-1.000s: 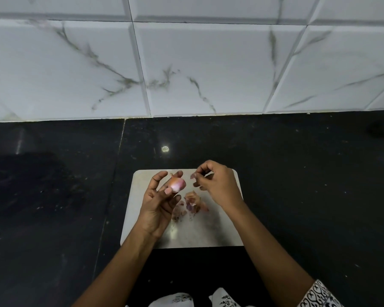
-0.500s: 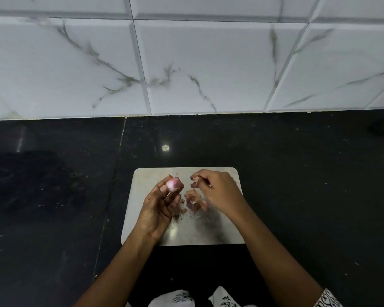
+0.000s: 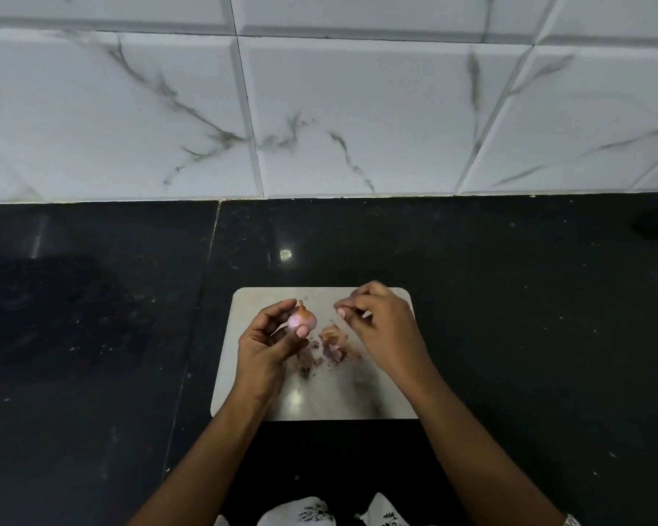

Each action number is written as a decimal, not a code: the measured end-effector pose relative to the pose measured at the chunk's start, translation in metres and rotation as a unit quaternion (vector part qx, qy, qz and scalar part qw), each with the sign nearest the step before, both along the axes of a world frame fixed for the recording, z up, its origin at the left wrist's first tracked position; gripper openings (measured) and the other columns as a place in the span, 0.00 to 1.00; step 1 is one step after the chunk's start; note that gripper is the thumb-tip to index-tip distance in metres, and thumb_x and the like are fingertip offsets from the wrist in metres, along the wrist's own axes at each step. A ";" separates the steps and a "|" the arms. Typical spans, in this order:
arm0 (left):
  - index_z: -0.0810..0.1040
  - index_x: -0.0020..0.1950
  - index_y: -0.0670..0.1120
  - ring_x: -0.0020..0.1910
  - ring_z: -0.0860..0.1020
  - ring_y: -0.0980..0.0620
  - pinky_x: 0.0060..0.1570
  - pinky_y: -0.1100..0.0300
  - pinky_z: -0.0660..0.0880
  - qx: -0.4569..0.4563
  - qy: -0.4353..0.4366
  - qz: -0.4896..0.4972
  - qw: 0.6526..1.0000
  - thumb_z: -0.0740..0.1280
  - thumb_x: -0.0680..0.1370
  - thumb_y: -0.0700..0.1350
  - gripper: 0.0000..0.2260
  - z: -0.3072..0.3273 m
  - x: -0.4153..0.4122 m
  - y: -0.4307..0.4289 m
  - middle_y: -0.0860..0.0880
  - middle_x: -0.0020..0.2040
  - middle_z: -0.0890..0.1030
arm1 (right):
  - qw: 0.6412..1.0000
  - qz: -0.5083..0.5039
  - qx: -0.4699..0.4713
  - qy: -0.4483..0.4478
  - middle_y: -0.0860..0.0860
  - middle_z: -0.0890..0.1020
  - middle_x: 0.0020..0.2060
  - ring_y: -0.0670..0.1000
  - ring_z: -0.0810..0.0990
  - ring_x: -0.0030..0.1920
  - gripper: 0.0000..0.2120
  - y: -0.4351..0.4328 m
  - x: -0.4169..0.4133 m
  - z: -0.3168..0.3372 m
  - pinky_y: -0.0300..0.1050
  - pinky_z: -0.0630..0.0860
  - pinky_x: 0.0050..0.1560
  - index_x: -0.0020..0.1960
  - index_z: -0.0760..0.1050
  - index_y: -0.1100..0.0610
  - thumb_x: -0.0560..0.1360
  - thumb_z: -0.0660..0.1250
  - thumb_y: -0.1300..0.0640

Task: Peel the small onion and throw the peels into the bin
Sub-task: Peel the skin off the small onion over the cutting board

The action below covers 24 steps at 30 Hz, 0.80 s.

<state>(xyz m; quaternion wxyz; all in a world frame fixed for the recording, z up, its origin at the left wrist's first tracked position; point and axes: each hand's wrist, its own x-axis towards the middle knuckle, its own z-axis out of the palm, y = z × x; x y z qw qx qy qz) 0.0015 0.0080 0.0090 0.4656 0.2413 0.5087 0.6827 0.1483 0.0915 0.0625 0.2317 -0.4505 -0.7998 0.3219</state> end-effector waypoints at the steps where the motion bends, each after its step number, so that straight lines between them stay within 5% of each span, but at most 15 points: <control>1: 0.80 0.53 0.47 0.49 0.82 0.55 0.43 0.61 0.80 0.002 -0.001 0.007 1.000 0.73 0.65 0.37 0.17 -0.002 -0.001 0.000 0.54 0.49 0.84 | 1.000 0.004 -0.008 0.002 0.45 0.77 0.49 0.43 0.77 0.46 0.08 0.002 0.000 -0.001 0.37 0.77 0.48 0.53 0.80 0.53 0.74 0.68 0.57; 4: 0.79 0.51 0.45 0.48 0.82 0.55 0.42 0.63 0.79 0.004 0.007 0.009 1.000 0.71 0.65 0.36 0.16 -0.009 -0.003 -0.002 0.51 0.48 0.85 | 0.990 0.079 -0.071 -0.095 0.47 0.77 0.56 0.45 0.77 0.53 0.13 0.000 -0.003 -0.012 0.35 0.74 0.48 0.57 0.77 0.50 0.73 0.69 0.59; 8: 0.81 0.50 0.46 0.49 0.82 0.53 0.43 0.63 0.79 0.002 0.012 0.004 1.000 0.72 0.65 0.37 0.14 -0.011 -0.006 -0.004 0.49 0.48 0.85 | 1.000 -0.004 -0.009 0.027 0.46 0.75 0.43 0.41 0.75 0.41 0.08 -0.001 -0.005 -0.007 0.29 0.69 0.40 0.44 0.73 0.53 0.71 0.69 0.63; 13: 0.83 0.51 0.49 0.49 0.82 0.54 0.39 0.64 0.78 -0.001 -0.016 -0.011 1.000 0.79 0.57 0.57 0.25 -0.003 -0.004 -0.004 0.49 0.51 0.85 | 0.984 0.147 -0.048 -0.092 0.44 0.72 0.55 0.42 0.73 0.52 0.11 0.002 -0.005 0.001 0.39 0.75 0.49 0.53 0.76 0.51 0.73 0.68 0.62; 17: 0.85 0.49 0.54 0.48 0.82 0.51 0.37 0.64 0.77 -0.010 -0.026 -0.028 0.999 0.76 0.65 0.52 0.13 0.005 -0.001 -0.001 0.51 0.49 0.85 | 0.987 0.160 0.011 0.024 0.43 0.72 0.54 0.40 0.74 0.50 0.13 -0.001 -0.005 0.015 0.34 0.75 0.43 0.56 0.76 0.51 0.72 0.70 0.57; 21: 0.84 0.53 0.50 0.51 0.82 0.48 0.42 0.59 0.79 0.012 -0.022 -0.051 0.998 0.76 0.61 0.62 0.25 0.014 0.001 0.001 0.46 0.51 0.84 | 0.975 0.208 0.079 0.014 0.48 0.74 0.55 0.44 0.74 0.51 0.14 -0.002 -0.009 0.015 0.46 0.79 0.45 0.57 0.75 0.54 0.72 0.70 0.54; 24: 0.82 0.56 0.50 0.53 0.82 0.45 0.40 0.62 0.78 0.008 -0.009 -0.056 0.998 0.75 0.63 0.62 0.26 0.017 0.001 0.002 0.43 0.54 0.83 | 0.974 0.212 0.080 0.030 0.49 0.75 0.52 0.42 0.74 0.47 0.11 0.001 -0.010 0.017 0.42 0.79 0.43 0.53 0.75 0.56 0.73 0.70 0.56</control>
